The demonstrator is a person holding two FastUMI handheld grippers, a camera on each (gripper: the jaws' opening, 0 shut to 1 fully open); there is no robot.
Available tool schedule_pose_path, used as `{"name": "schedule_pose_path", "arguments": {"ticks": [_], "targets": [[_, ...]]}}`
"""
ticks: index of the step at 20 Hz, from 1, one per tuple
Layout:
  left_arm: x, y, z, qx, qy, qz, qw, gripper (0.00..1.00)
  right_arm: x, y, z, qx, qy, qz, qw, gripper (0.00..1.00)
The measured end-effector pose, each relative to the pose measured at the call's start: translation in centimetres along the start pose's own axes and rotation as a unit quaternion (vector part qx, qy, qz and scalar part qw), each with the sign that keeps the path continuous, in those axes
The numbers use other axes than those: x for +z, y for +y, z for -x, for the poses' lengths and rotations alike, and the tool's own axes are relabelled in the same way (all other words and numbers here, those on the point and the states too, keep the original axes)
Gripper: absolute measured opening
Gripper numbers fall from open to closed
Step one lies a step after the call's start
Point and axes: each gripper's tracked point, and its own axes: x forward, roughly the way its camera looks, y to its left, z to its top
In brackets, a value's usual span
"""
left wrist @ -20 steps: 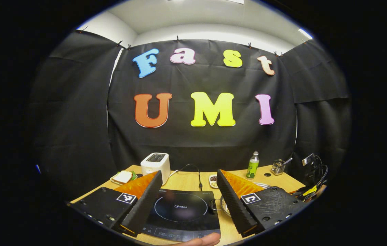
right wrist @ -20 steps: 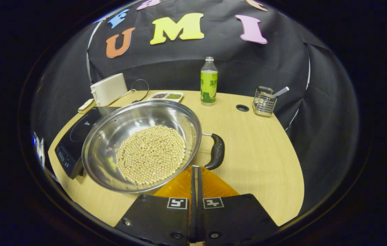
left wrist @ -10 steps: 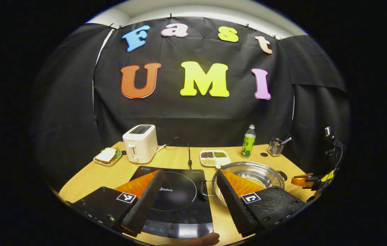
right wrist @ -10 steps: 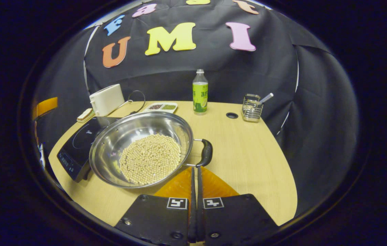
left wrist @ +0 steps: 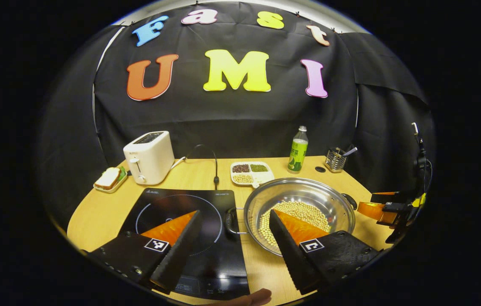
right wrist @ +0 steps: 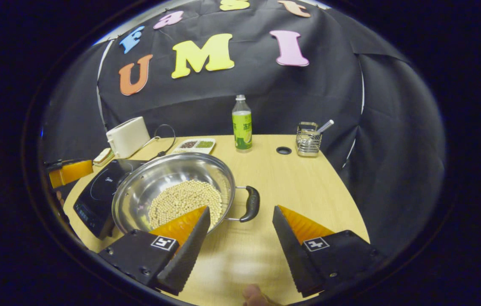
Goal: First push the handle of the pot to place it horizontally, then grasp the pot with both hands and set it on the induction cooktop.
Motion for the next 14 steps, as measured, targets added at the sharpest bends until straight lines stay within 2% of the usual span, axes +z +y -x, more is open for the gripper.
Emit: {"name": "schedule_pose_path", "arguments": {"ticks": [4, 10, 14], "targets": [[-1.7, -0.3, -2.3, -0.002, 0.037, -0.002, 0.999, 0.96, 0.4, 0.1, -1.4, -0.002, 0.001, 0.007, 1.0, 0.94], [-3.9, -0.8, -5.4, -0.015, 0.081, 0.004, 0.997, 0.96, -0.8, -0.3, -4.8, -0.016, 0.035, -0.001, 0.999, 0.94], [-4.8, -0.2, -7.1, -0.007, 0.098, 0.004, 0.995, 0.96, -1.3, -0.1, -6.5, -0.021, 0.045, -0.014, 0.999, 0.94]]}}
